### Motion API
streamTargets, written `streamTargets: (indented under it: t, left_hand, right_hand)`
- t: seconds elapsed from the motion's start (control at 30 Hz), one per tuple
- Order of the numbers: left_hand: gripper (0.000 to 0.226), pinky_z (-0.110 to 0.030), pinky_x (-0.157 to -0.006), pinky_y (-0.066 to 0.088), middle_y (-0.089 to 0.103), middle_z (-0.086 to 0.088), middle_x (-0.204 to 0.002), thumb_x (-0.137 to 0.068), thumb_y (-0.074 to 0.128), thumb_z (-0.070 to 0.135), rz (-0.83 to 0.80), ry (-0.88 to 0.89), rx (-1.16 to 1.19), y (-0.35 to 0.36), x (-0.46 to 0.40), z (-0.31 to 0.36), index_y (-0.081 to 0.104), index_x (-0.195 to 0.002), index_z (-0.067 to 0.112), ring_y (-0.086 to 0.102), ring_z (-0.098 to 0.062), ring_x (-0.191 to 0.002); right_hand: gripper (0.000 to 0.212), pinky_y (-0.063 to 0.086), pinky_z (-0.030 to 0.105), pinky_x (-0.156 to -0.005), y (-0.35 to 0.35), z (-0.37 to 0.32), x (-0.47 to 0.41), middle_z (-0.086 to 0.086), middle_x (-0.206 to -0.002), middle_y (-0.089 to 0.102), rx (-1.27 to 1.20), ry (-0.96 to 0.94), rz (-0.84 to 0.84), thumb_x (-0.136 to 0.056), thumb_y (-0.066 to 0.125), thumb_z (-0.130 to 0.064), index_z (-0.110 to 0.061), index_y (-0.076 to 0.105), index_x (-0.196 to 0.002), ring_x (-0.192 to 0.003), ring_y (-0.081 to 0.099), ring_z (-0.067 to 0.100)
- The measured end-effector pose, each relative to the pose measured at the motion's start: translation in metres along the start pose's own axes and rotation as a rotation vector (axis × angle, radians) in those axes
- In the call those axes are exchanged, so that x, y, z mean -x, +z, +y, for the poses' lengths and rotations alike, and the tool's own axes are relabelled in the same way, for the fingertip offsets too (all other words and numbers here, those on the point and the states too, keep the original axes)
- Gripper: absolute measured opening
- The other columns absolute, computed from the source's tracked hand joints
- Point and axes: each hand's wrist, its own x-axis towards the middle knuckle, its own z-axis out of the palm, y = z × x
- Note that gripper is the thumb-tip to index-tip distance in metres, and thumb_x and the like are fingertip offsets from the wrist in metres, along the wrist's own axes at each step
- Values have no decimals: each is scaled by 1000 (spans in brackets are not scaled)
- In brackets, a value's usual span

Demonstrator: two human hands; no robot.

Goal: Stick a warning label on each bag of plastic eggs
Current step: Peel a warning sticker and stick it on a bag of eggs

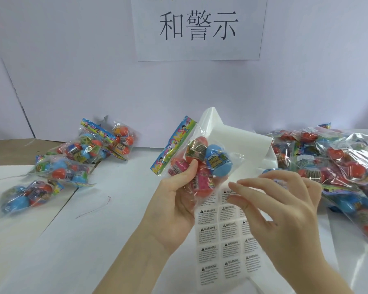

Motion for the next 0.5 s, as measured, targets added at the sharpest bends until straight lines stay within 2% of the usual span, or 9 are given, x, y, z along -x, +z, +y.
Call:
streamTargets:
  t: [0.2,0.37,0.5]
  left_hand:
    - [29,-43,-72,56,73,-17,-92,-63,65,16,10,22,49,-2,-2,0,77,-89,12,72,-28,-76]
    - [36,-46,-71,56,72,-19,-92,-65,66,14,21,29,74,-3,-3,-1,73,-100,7,72,-30,-77]
    - [29,-43,-68,59,73,-17,-90,-67,65,14,29,33,66,-3,-3,-2,75,-93,8,72,-29,-77]
  right_hand:
    - [15,24,33,-80,-1,1,0,-7,-81,72,47,-65,32,-82,65,-26,-18,77,-75,-86,51,18]
    - [15,28,35,-77,0,1,0,-4,-82,72,49,-100,20,-81,65,-23,-16,77,-75,-85,51,18]
    - [12,31,34,-78,-1,0,0,-3,-82,72,28,-108,12,-80,67,-20,-16,77,-74,-84,51,17]
